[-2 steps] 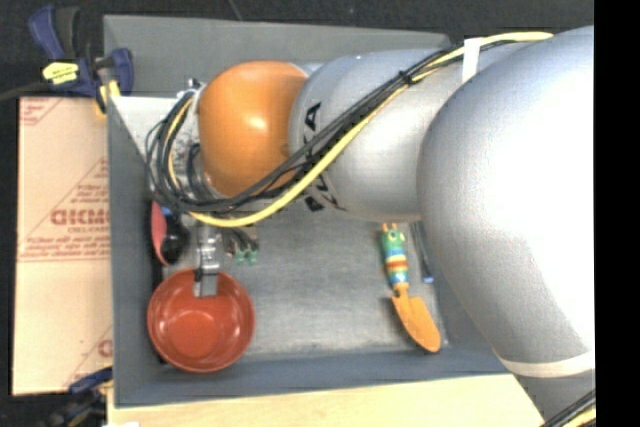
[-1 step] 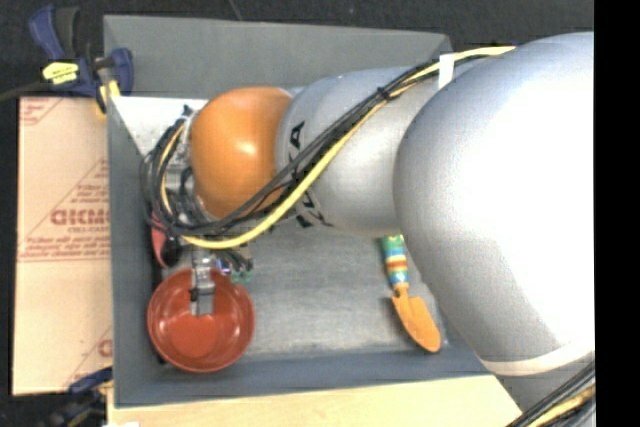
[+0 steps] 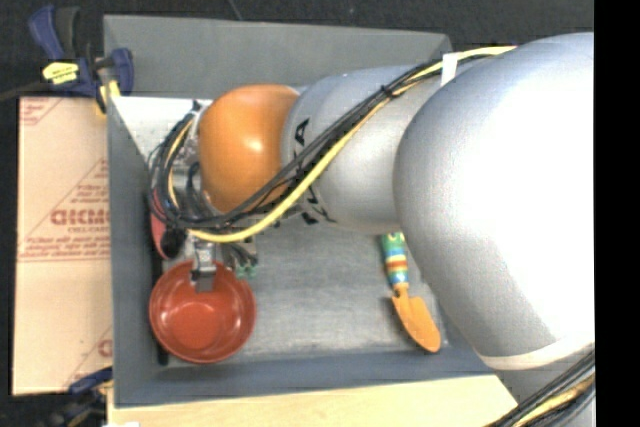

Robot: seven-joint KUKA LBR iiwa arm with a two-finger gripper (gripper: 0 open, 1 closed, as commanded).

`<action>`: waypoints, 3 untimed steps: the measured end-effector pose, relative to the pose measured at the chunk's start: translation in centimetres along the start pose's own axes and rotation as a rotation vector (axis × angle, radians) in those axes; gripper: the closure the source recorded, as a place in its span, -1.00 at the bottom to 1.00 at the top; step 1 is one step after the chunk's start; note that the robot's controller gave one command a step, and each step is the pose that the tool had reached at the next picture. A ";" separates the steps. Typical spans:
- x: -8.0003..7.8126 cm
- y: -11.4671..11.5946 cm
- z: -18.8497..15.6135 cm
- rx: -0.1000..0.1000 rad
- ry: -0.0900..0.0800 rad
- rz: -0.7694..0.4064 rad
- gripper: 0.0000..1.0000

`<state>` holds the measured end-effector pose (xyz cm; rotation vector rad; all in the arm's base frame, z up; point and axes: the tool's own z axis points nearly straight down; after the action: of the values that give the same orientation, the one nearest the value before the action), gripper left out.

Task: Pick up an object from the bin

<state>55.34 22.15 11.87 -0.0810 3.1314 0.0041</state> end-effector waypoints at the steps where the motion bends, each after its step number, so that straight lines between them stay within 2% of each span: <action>1: 0.0 0.0 0.0 0.000 0.000 0.001 1.00; 2: 0.4 0.5 -0.6 -0.001 -0.002 -0.015 1.00; 3: 0.5 0.0 0.4 -0.003 -0.002 0.019 1.00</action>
Offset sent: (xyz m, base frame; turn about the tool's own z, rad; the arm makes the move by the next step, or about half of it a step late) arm -0.0060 0.0072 0.0078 -0.0235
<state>54.89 22.16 11.49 -0.0516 3.1296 0.0087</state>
